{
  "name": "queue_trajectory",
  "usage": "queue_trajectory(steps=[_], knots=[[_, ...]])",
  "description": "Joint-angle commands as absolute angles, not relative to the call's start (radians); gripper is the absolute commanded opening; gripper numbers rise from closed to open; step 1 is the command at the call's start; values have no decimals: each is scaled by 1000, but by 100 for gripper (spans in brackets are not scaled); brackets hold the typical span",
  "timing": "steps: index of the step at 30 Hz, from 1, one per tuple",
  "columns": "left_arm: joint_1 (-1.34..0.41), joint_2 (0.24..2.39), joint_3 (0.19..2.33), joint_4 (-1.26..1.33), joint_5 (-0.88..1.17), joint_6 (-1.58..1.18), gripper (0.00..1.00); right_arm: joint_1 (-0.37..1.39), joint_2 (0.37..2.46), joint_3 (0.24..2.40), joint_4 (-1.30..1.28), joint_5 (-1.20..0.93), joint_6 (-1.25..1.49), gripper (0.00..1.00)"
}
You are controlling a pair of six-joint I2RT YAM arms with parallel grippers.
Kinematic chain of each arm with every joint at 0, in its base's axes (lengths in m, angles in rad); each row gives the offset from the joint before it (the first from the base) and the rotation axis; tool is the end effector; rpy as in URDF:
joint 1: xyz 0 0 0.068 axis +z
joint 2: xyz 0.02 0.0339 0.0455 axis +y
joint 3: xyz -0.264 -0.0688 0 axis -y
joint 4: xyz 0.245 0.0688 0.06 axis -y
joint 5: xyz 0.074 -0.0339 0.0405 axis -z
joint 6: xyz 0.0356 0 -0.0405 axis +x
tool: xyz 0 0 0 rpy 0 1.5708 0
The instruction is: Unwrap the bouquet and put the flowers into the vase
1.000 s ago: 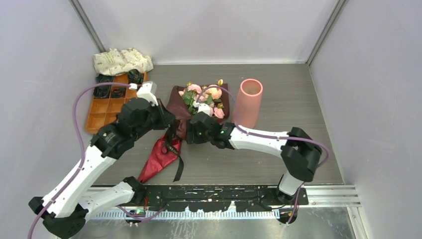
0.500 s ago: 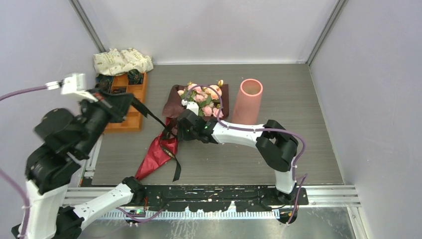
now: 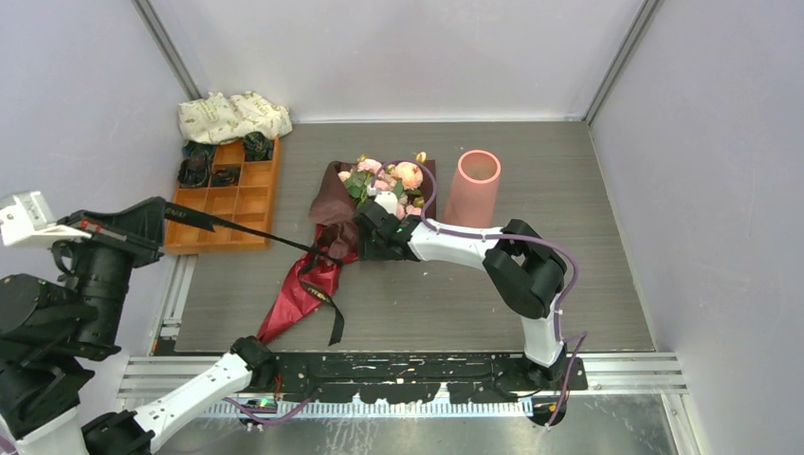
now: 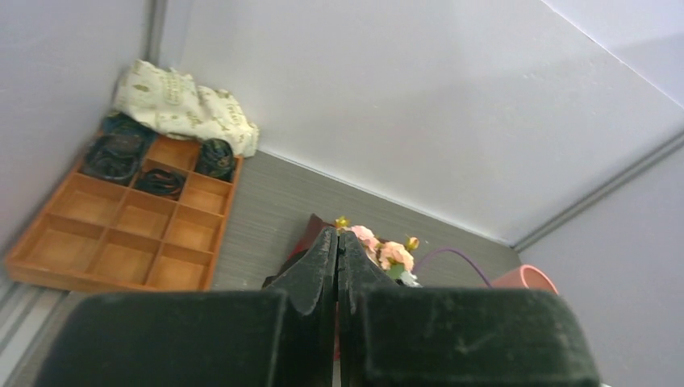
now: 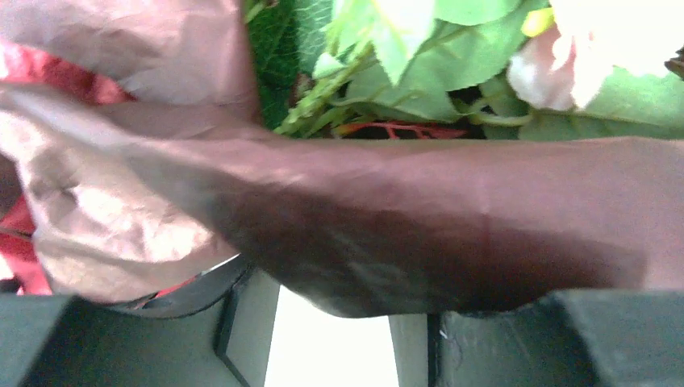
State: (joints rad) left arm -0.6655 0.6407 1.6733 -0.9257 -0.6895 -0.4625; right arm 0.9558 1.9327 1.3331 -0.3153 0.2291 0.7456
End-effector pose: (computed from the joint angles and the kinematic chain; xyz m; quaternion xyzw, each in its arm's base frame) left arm 0.0009 0.0281 0.5233 -0.1864 0.6512 -0.1834 0.7124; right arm 0.2465 0.3350 0.1856 -0.0621 0.9392 0.1692 0.2924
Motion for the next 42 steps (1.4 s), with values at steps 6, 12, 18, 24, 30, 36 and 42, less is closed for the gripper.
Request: queue_trajectory(steps=[6, 12, 18, 24, 30, 36, 42], knots=[[-662, 550, 1767, -952, -903, -395, 0, 937, 1906, 1338, -350, 266, 756, 53], [-662, 542, 1772, -1017, -945, -415, 2, 936, 1895, 1354, -378, 278, 744, 52], [-662, 584, 1635, -1127, -901, -532, 17, 926, 1825, 1367, -461, 361, 706, 52], [-661, 557, 1434, -1144, -936, -624, 57, 985, 1680, 1315, -436, 348, 692, 52], [-661, 563, 1274, -1100, -800, -652, 61, 1090, 1657, 1334, -397, 304, 693, 54], [-661, 539, 1003, -1010, -672, -771, 49, 1092, 1805, 1433, -358, 223, 711, 54], [-661, 502, 905, -980, -668, -781, 49, 1087, 1994, 1583, -400, 226, 686, 54]])
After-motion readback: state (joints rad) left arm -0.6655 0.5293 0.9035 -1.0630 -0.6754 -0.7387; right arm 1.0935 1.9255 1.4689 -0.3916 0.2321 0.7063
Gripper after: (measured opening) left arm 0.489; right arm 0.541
